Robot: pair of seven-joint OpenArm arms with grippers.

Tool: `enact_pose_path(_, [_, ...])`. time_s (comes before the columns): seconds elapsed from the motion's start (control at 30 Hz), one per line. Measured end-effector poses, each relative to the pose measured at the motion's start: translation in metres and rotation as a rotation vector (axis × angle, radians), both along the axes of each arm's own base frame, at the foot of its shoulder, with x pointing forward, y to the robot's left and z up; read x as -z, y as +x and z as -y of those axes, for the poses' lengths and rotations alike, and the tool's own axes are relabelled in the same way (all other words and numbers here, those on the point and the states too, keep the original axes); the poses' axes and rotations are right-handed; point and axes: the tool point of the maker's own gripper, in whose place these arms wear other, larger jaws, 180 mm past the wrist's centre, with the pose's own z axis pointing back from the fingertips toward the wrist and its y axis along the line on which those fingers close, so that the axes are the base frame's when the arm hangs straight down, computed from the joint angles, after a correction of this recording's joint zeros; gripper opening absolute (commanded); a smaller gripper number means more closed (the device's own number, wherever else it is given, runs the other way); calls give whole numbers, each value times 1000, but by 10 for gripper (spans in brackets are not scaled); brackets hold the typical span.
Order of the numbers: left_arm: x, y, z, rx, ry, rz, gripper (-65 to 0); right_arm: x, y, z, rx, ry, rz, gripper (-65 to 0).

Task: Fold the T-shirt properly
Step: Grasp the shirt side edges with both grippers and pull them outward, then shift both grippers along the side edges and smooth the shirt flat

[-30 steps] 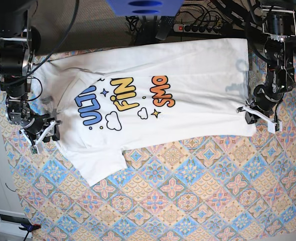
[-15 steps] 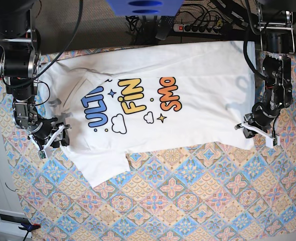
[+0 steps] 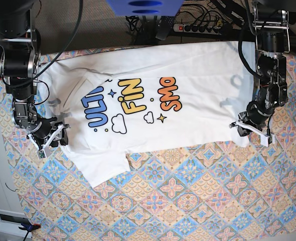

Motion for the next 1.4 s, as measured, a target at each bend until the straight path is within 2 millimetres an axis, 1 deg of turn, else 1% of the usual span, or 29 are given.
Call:
enact_pose_path(0.13, [0, 0, 0, 0, -1, 0, -650, 12, -11, 0, -80, -89, -53, -398])
enact_pose_path(0.23, [0, 0, 1, 0, -5, 1, -650, 20, -11, -21, -86, -61, -49, -400])
enact_pose_path(0.37, [0, 0, 1, -1, -7, -2, -650, 22, -10, -36, -103, -26, -50, -408])
enact_pose_path(0.43, [0, 0, 1, 0, -8, -1, -650, 22, -10, -35, -102, -27, -49, -449])
enact_pose_path(0.53, [0, 0, 1, 0, -8, -1, -650, 22, -11, -32, -99, -32, -51, -562])
enact_pose_path(0.63, [0, 0, 1, 0, -7, -1, -650, 22, -11, -31, -97, -34, -53, -648])
enact_pose_path(0.77, [0, 0, 1, 0, -7, 0, -650, 23, -12, -30, -94, -38, -60, -640])
enact_pose_path(0.87, [3, 1, 10, 35, 7, -7, -650, 23, -13, -25, -99, -52, -85, -640])
enact_pose_path(0.97, [0, 9, 25, 72, 0, -4, -650, 22, -26, -21, -157, -67, -105, -641])
enact_pose_path(1.03, [-5, 16, 32, 83, -10, 20, -650, 21, -37, -12, -146, -66, -105, -641])
enact_pose_path(1.13, [-11, 26, 38, 84, -9, 35, -650, 21, -52, 4, -149, -130, -136, -641])
enact_pose_path(1.27, [-16, 34, 42, 122, 48, 45, -650, 20, -70, 10, -152, -176, -130, -641])
enact_pose_path(1.4, [-14, 38, 63, 179, 52, 47, -650, 16, -80, 18, -140, -205, -119, -643])
